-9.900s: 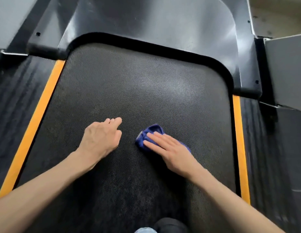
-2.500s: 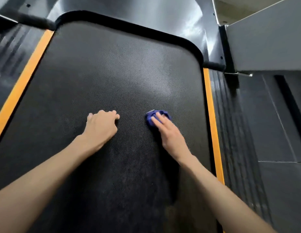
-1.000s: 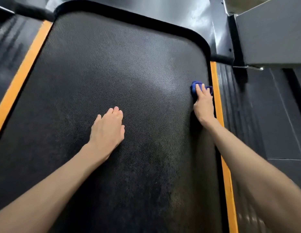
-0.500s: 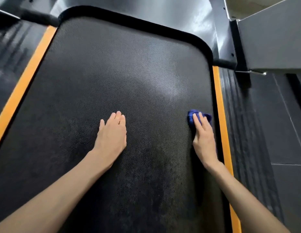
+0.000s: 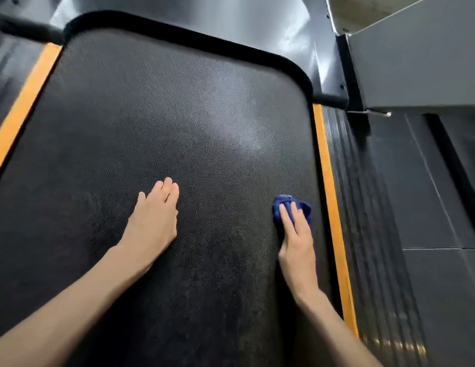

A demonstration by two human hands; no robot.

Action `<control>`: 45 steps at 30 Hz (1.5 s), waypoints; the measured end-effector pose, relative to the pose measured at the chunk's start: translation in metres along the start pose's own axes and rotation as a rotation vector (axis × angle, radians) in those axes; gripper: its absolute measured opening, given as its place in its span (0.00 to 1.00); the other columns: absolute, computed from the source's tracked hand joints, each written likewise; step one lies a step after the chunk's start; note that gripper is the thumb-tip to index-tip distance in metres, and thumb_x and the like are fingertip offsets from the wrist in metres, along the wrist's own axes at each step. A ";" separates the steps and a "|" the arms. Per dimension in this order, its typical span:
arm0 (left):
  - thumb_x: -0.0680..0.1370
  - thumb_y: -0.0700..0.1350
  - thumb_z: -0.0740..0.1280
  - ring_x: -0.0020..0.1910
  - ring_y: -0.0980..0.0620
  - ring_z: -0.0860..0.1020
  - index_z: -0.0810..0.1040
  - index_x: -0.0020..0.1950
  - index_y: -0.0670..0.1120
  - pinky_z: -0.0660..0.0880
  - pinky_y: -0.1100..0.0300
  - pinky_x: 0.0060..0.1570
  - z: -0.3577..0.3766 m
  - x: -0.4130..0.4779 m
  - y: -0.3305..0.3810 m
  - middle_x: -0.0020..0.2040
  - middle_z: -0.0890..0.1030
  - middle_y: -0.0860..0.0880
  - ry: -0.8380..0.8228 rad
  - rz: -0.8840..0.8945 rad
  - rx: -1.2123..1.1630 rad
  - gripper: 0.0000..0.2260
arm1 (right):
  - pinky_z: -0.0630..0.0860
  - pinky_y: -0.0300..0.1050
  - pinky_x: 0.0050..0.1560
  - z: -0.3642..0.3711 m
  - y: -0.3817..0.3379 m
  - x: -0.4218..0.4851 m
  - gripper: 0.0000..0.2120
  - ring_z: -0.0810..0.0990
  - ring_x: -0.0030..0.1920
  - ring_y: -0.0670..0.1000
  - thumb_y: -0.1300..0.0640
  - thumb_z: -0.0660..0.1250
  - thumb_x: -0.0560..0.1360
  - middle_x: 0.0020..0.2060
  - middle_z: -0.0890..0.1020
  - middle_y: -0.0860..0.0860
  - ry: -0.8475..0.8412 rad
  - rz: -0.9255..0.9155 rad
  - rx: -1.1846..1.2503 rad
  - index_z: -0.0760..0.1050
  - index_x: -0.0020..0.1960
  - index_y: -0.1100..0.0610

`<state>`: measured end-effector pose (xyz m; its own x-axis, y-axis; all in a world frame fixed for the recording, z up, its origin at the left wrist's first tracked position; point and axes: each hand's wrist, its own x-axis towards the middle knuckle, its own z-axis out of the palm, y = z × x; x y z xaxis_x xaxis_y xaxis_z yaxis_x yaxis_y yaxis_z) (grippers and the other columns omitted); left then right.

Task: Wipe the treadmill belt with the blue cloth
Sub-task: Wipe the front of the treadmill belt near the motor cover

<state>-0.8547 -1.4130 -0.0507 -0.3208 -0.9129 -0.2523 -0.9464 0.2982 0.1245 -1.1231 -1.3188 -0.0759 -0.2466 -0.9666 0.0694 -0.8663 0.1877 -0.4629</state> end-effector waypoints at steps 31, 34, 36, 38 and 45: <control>0.77 0.42 0.61 0.72 0.46 0.59 0.59 0.73 0.38 0.63 0.47 0.66 -0.014 -0.006 0.005 0.74 0.59 0.42 -0.031 -0.003 -0.023 0.25 | 0.54 0.46 0.71 0.006 0.009 0.139 0.25 0.64 0.71 0.62 0.66 0.53 0.71 0.69 0.68 0.63 -0.004 0.012 0.037 0.70 0.67 0.64; 0.78 0.44 0.60 0.73 0.48 0.57 0.58 0.74 0.40 0.63 0.49 0.66 -0.018 -0.007 0.006 0.75 0.58 0.45 -0.039 -0.012 -0.039 0.25 | 0.54 0.50 0.71 0.010 -0.003 0.158 0.26 0.62 0.71 0.63 0.66 0.55 0.69 0.70 0.66 0.63 -0.050 0.033 0.028 0.70 0.67 0.65; 0.78 0.44 0.60 0.73 0.48 0.57 0.58 0.74 0.41 0.64 0.49 0.66 -0.020 -0.008 0.007 0.75 0.58 0.45 -0.035 -0.018 -0.050 0.25 | 0.54 0.50 0.72 0.010 -0.008 0.121 0.26 0.63 0.71 0.61 0.64 0.56 0.69 0.69 0.67 0.62 -0.088 -0.110 0.030 0.71 0.67 0.63; 0.78 0.43 0.60 0.73 0.48 0.58 0.59 0.74 0.40 0.64 0.49 0.66 -0.021 -0.008 0.008 0.75 0.58 0.44 -0.027 -0.022 -0.056 0.25 | 0.57 0.51 0.73 0.012 -0.012 0.056 0.22 0.66 0.70 0.58 0.64 0.55 0.73 0.68 0.70 0.59 -0.138 -0.284 0.078 0.72 0.66 0.62; 0.79 0.43 0.59 0.75 0.49 0.54 0.55 0.75 0.41 0.59 0.51 0.69 -0.019 -0.009 0.010 0.76 0.54 0.46 -0.035 -0.046 -0.080 0.26 | 0.55 0.44 0.73 -0.004 -0.008 -0.028 0.19 0.63 0.71 0.51 0.61 0.53 0.80 0.70 0.69 0.53 -0.485 -0.889 -0.008 0.68 0.69 0.55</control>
<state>-0.8604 -1.4072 -0.0294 -0.2799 -0.9144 -0.2925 -0.9544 0.2320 0.1879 -1.1111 -1.2921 -0.0706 0.6911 -0.7225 0.0190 -0.6529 -0.6353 -0.4124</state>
